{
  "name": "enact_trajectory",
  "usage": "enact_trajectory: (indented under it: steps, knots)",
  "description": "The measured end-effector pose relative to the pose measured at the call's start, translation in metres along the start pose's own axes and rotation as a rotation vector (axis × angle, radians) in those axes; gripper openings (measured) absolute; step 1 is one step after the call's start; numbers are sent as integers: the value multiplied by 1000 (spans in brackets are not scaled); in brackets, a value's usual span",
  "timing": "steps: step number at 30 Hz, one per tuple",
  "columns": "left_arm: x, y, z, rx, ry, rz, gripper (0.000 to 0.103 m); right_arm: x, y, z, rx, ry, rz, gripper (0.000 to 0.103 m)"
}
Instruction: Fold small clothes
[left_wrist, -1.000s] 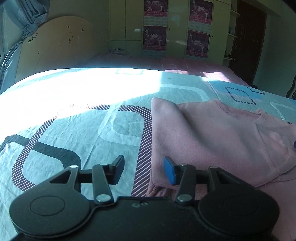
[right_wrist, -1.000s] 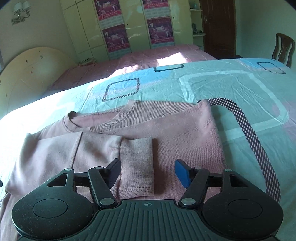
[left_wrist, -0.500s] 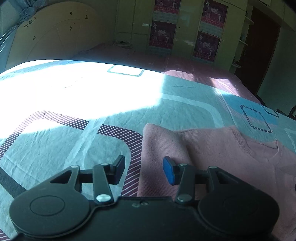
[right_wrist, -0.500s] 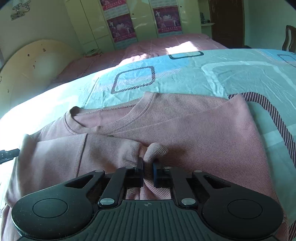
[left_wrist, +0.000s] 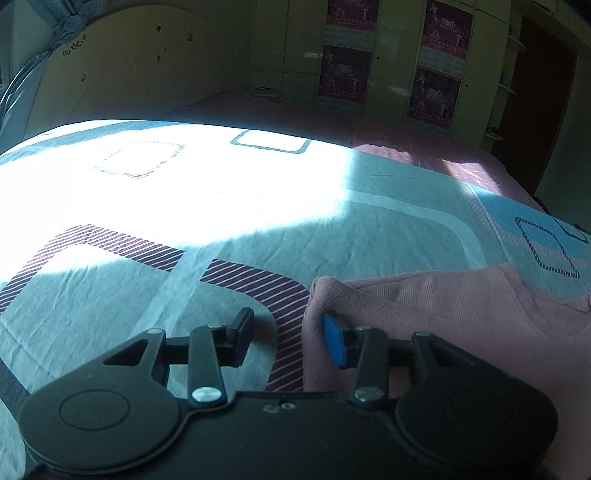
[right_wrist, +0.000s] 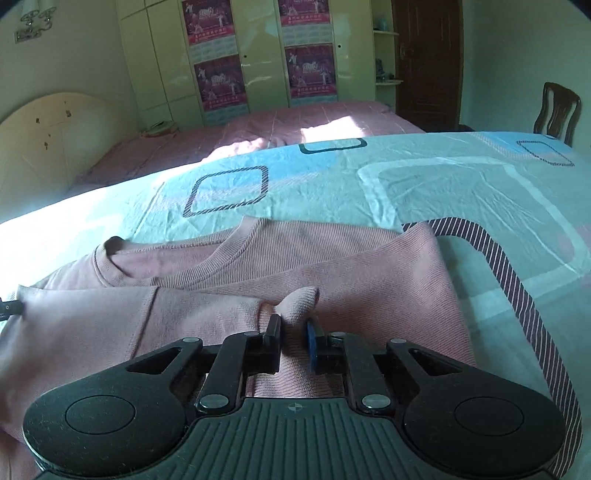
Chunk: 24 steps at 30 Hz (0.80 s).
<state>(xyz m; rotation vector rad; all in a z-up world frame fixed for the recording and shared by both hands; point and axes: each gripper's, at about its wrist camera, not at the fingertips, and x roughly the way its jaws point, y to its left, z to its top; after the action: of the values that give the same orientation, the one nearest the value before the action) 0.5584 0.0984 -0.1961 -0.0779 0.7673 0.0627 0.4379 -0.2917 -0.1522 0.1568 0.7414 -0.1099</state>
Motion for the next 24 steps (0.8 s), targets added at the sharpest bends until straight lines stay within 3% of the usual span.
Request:
enact_trajectory:
  steps: [1, 6, 10, 15, 19, 21, 24]
  knots:
    - [0, -1, -1, 5, -3, 4, 42, 4, 2, -1, -21, 30, 3, 37]
    - [-16, -4, -3, 3, -37, 30, 40, -15, -4, 2, 30, -60, -5, 37]
    - [-40, -31, -3, 113, -113, -19, 42, -23, 8, 8, 1, -84, 56, 37]
    - [-14, -49, -6, 148, -22, -24, 43, -7, 30, 6, -47, -27, 98, 37]
    - [-5, -38, -10, 118, 2, 7, 64, 18, 19, -4, -80, 36, 2, 37]
    - [-6, -33, -8, 103, 18, 11, 65, 13, 17, -4, -72, 39, -3, 37]
    - [-20, -35, -10, 139, 3, 24, 56, -2, 20, -5, -70, 17, -2, 37]
